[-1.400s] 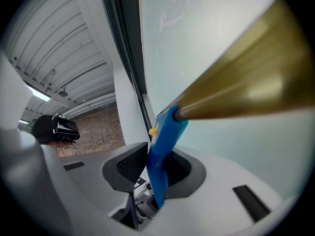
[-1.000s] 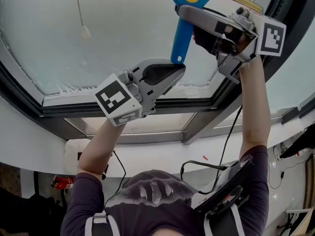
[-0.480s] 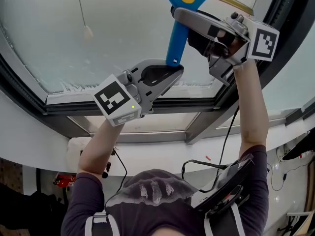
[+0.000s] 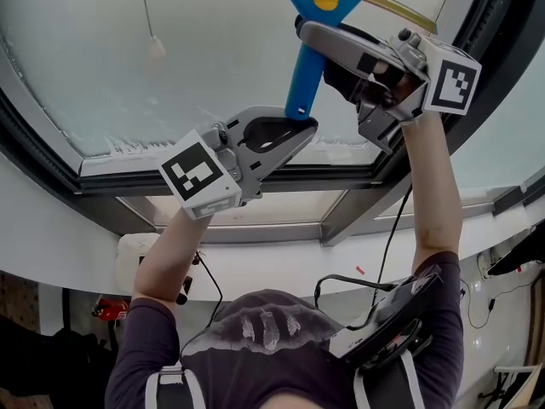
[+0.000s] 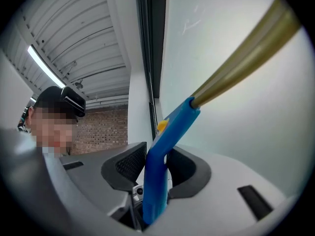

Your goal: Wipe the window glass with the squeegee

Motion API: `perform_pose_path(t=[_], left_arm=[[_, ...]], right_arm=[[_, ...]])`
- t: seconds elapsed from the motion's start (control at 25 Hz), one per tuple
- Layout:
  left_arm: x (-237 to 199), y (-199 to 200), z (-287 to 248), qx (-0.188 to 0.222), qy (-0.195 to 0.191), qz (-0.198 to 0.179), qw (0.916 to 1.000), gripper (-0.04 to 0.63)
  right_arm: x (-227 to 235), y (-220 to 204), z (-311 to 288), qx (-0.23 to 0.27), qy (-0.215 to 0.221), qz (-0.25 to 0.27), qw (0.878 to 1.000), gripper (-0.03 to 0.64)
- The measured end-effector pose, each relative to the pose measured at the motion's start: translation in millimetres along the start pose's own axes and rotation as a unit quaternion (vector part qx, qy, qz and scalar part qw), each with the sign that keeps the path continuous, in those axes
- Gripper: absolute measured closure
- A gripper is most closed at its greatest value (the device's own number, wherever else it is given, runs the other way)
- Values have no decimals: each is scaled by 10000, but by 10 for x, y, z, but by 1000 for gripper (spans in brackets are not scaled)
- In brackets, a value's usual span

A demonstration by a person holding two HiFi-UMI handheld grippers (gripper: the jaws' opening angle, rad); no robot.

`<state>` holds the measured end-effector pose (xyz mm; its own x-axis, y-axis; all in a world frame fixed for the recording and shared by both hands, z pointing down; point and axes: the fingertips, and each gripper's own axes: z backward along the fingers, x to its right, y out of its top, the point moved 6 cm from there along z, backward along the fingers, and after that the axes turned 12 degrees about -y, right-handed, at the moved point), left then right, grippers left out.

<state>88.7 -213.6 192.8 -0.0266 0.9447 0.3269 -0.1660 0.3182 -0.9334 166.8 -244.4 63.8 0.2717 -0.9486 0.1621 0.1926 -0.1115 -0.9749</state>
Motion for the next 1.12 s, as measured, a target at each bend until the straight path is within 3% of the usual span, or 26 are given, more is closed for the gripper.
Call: perform_pose_path(t=[0.24, 0.64, 0.84, 0.96, 1.12], left_arm=[[31, 8, 37, -114, 146, -107, 9998, 589], [-99, 18, -13, -247, 225, 35, 9994, 591], [-31, 53, 52, -26, 157, -20, 9999, 590], [27, 7, 69, -82, 153, -64, 9998, 589], [-13, 18, 125, -204, 431, -157, 9987, 589]], right_arm=[[-14, -20, -44, -125, -44, 83, 9999, 506], [-21, -18, -57, -240, 46, 217, 9995, 499], [-8, -22, -31, -207, -61, 54, 9998, 499], [38, -68, -7, -410, -184, -85, 9990, 499], [169, 8, 28, -845, -392, -122, 9956, 494]])
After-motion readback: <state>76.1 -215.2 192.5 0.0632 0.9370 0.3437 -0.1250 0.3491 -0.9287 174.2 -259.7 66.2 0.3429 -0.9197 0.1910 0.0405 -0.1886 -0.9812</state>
